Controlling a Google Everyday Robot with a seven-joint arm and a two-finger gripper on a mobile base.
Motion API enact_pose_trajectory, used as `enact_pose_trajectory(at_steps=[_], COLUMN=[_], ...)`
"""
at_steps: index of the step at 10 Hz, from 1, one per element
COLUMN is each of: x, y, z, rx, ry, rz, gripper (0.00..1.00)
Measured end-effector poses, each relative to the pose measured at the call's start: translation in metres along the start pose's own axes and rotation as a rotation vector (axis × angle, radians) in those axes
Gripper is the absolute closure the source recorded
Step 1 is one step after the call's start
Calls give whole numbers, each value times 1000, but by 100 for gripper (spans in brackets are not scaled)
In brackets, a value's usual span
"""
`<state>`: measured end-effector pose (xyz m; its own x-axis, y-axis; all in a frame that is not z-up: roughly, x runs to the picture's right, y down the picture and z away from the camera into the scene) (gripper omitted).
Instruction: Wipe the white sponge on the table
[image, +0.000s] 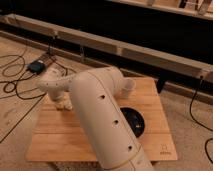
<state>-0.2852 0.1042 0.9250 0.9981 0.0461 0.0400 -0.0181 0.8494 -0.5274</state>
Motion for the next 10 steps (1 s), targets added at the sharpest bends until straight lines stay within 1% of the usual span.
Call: enact_pose_trajectory(at_steps=[2,3,6,7,9,10], x=[1,4,20,28,57,69], y=[18,28,48,51,57,56], z=[-1,0,1,1,1,0], rx=[-30,-58,-119,-129,-149,-150], ry=[-10,-16,-32,-31,-14,-5], rz=[-25,-29,-10,2,58,83], gripper=[100,100,100,100,100,100])
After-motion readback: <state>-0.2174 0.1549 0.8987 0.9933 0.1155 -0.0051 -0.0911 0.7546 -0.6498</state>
